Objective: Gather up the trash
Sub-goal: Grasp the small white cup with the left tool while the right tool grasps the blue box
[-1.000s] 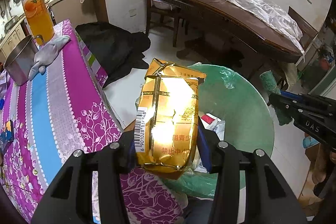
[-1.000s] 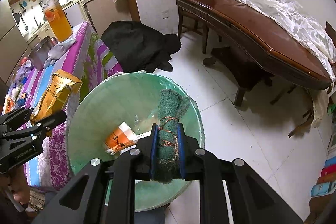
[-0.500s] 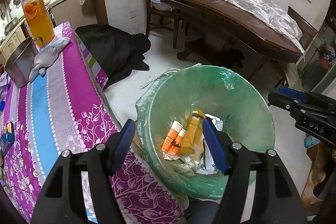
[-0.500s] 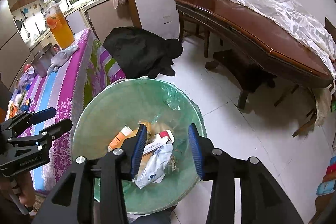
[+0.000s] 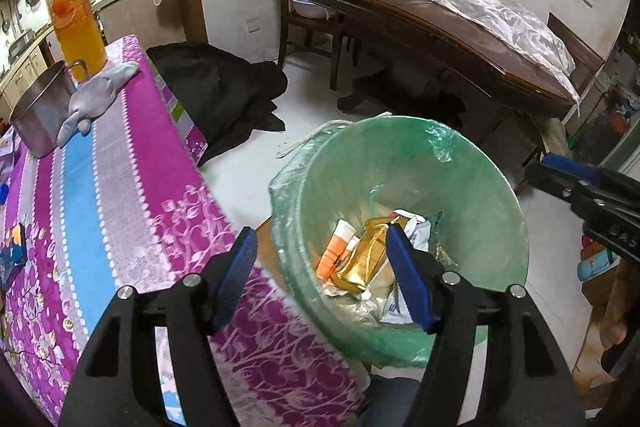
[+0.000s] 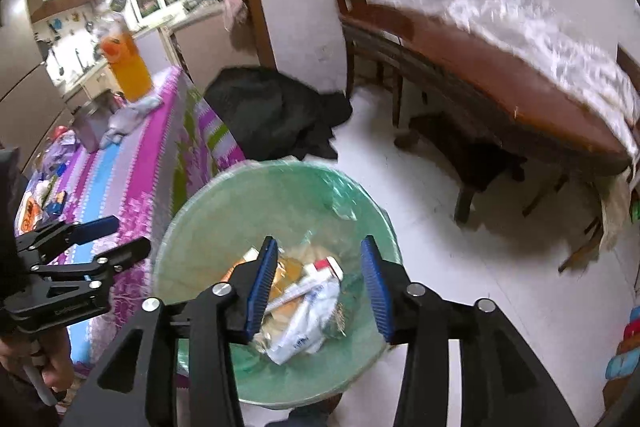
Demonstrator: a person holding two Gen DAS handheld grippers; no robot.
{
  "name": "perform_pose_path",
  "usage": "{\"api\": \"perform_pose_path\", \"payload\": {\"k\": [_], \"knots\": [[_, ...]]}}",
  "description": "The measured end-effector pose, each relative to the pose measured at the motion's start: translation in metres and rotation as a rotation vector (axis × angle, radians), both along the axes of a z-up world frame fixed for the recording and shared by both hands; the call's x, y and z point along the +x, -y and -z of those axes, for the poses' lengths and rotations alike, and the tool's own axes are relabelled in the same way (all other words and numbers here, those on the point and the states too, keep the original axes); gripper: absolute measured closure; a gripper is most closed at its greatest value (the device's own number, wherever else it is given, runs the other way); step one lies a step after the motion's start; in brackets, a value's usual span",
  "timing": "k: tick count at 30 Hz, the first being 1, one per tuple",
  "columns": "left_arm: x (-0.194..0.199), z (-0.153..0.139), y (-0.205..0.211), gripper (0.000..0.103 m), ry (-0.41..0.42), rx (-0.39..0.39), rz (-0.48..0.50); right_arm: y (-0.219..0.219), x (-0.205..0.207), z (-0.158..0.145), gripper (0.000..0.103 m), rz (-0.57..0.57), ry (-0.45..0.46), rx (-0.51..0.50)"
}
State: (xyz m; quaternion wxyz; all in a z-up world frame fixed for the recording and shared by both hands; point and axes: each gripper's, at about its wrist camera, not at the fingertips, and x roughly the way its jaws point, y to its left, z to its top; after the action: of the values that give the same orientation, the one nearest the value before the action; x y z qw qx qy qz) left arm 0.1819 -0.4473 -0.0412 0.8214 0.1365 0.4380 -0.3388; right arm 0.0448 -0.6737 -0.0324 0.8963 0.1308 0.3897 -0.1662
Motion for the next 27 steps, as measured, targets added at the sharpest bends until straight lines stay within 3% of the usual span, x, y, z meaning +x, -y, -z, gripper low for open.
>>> {"api": "perform_pose_path", "payload": {"k": [2,6,13,17,20,23,27], "knots": [[-0.002,-0.002,-0.016,0.035,0.020,-0.009,-0.006,-0.025,-0.007,-0.013,0.033,-0.029,0.075,-0.057],[0.004,-0.007,-0.072,0.031,0.059,-0.032,-0.068,-0.075,-0.012,-0.017,0.022,-0.104,0.166,-0.070],[0.023,-0.011,-0.212,0.026,0.156,0.004,-0.273,-0.164,0.017,0.002,0.021,-0.294,0.197,0.010],[0.031,-0.007,-0.317,0.022,0.201,0.066,-0.471,-0.209,0.040,0.007,0.021,-0.386,0.189,0.035],[0.031,0.003,-0.388,0.018,0.182,0.091,-0.606,-0.244,0.062,0.008,0.019,-0.455,0.176,0.041],[0.028,0.016,-0.430,0.015,0.140,0.094,-0.666,-0.273,0.079,0.009,0.019,-0.519,0.163,0.043],[0.028,0.034,-0.440,0.015,0.077,0.101,-0.633,-0.306,0.101,0.011,0.019,-0.593,0.143,0.042]]}}
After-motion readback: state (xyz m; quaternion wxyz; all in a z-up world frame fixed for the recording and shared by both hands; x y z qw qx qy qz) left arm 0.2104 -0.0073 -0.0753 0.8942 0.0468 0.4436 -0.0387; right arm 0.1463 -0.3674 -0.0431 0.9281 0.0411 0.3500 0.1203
